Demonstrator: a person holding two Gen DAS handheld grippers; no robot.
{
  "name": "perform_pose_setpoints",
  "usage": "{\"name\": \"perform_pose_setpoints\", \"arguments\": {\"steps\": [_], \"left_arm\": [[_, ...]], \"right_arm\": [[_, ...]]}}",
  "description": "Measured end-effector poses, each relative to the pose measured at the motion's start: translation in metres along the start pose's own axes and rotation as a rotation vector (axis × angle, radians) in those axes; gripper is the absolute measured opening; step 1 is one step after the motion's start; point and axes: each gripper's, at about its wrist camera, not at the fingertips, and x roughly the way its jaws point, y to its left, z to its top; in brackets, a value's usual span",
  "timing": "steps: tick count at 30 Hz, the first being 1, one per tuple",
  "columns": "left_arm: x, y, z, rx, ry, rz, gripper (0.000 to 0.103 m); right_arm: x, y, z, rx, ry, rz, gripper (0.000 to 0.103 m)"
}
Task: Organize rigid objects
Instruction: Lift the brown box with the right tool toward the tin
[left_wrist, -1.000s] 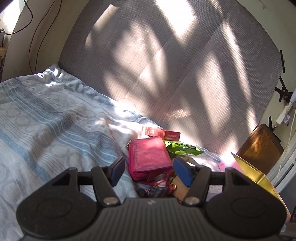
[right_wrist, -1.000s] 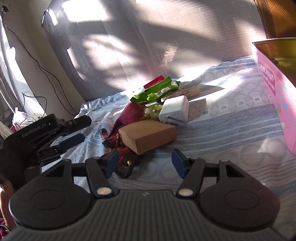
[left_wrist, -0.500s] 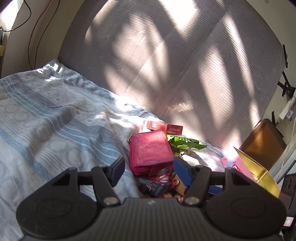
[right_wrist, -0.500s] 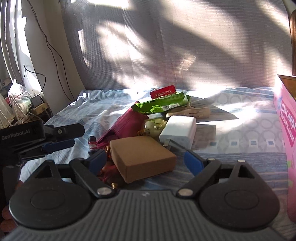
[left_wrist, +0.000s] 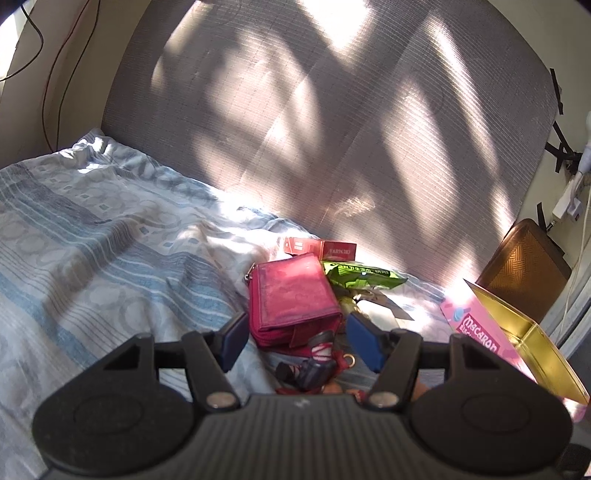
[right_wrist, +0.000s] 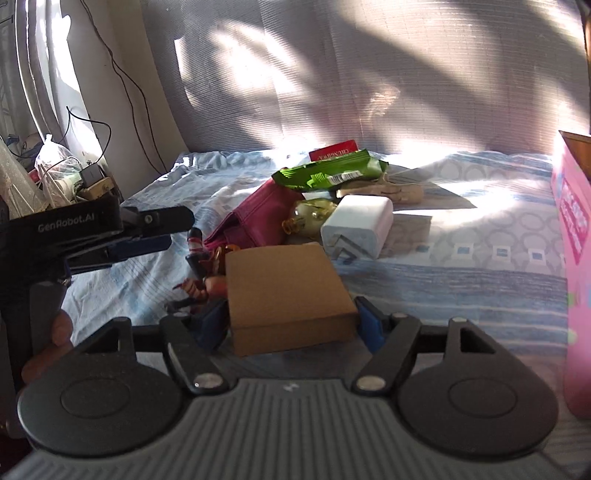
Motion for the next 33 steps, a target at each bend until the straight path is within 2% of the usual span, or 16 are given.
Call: {"name": "perform_pose_setpoints", "arguments": {"steps": [3, 8, 14, 16, 19, 24, 33], "left_arm": [[-0.002, -0.007, -0.002, 0.034, -0.012, -0.017, 0.062], [-0.005, -0.019, -0.006, 0.095, -0.024, -0.066, 0.062], [-0.009, -0.032, -0.013, 0.166, -0.039, -0.103, 0.063], [-0.011, -0.035, -0.015, 0.183, -0.044, -0.113, 0.063], [-0.014, -0.039, -0.018, 0.212, -0.061, -0.128, 0.063], [-0.02, -0.05, -0.024, 0.272, -0.089, -0.144, 0.066], [-0.014, -0.059, -0.03, 0.321, -0.057, -0.157, 0.066]], "right_arm": [[-0.033, -0.013, -0.02, 0.014, -0.015, -0.041, 0.074], [-0.082, -0.024, -0.053, -0.041, -0.014, -0.161, 0.074], [-0.11, -0.025, -0.084, -0.108, -0.002, -0.242, 0.076], [-0.115, -0.026, -0.09, -0.111, -0.01, -0.269, 0.082], [-0.12, -0.03, -0.091, -0.083, -0.02, -0.27, 0.087], [-0.12, -0.03, -0.092, -0.084, -0.026, -0.269, 0.088], [-0.123, -0.033, -0.094, -0.066, -0.037, -0.258, 0.088]]}}
